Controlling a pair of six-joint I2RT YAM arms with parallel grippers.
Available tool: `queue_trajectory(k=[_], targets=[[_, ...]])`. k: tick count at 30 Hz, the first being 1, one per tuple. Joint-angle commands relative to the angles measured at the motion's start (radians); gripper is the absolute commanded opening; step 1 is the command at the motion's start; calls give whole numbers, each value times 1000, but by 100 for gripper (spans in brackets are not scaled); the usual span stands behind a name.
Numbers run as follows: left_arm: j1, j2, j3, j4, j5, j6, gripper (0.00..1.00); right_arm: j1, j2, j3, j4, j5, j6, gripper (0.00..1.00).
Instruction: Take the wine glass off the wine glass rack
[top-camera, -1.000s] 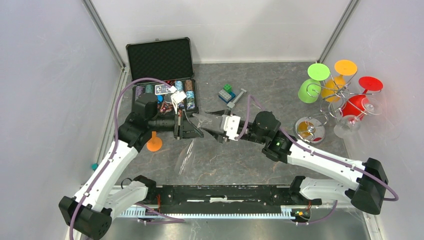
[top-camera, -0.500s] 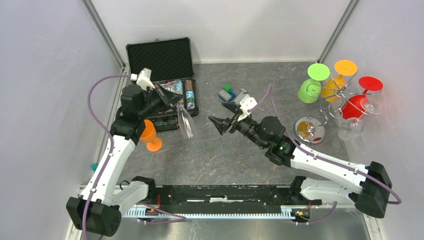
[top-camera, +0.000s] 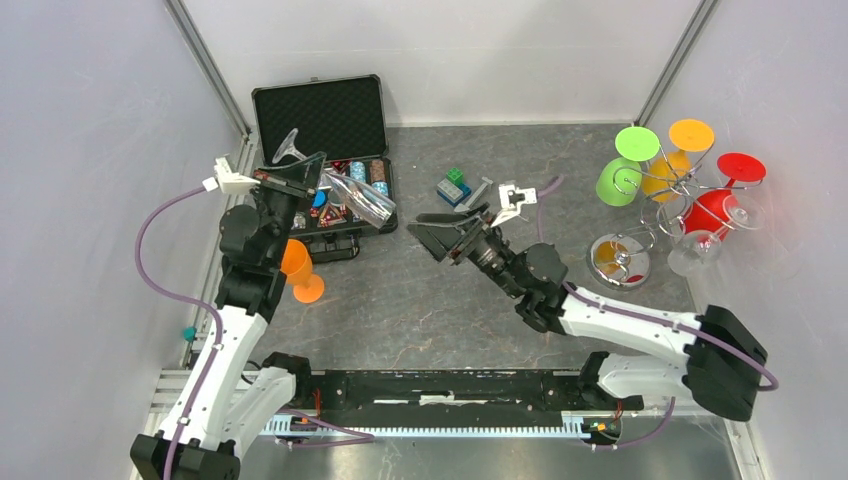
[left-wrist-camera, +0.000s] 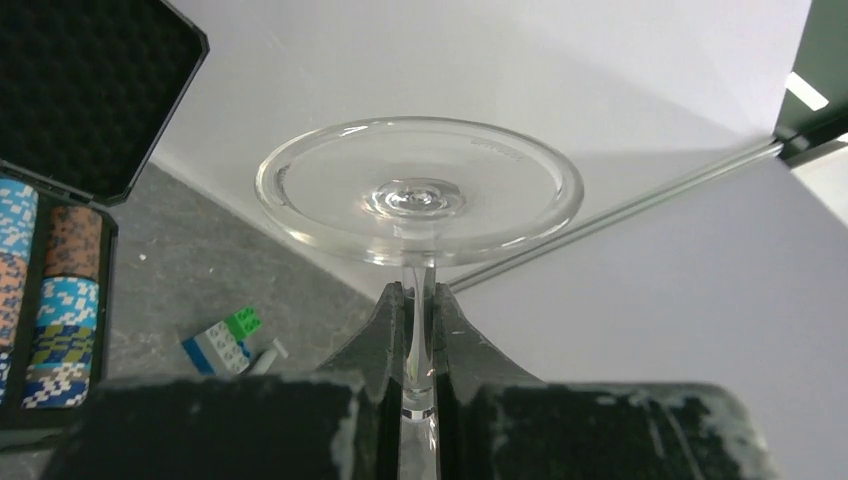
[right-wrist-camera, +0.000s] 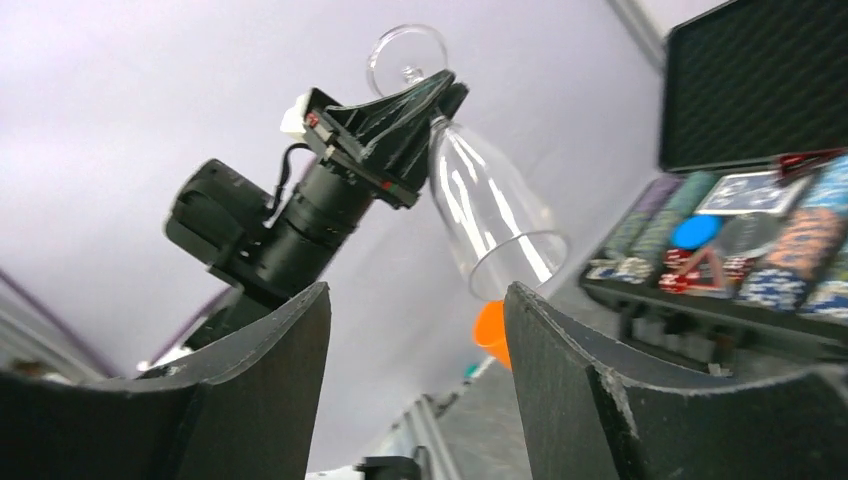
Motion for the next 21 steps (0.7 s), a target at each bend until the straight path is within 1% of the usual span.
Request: queue_trajectory(k=[1, 3, 6, 10, 17, 21], targets=[[2, -20, 10, 154, -111, -83, 2, 5, 102, 94, 218, -99, 219, 67], [1, -30, 12, 163, -119, -84, 2, 5, 151, 132, 220, -132, 266, 66], [2, -43, 9, 170, -123, -90, 2, 7, 199, 149, 281, -132, 309, 63], [1, -53, 5, 163, -96, -112, 2, 6, 235, 190, 265, -135, 300, 54], [2, -83, -14, 166, -92, -130, 2, 7, 257, 211, 242, -128, 305, 52], [2, -94, -14, 166, -98, -130, 2, 7, 251, 209, 193, -112, 288, 53]])
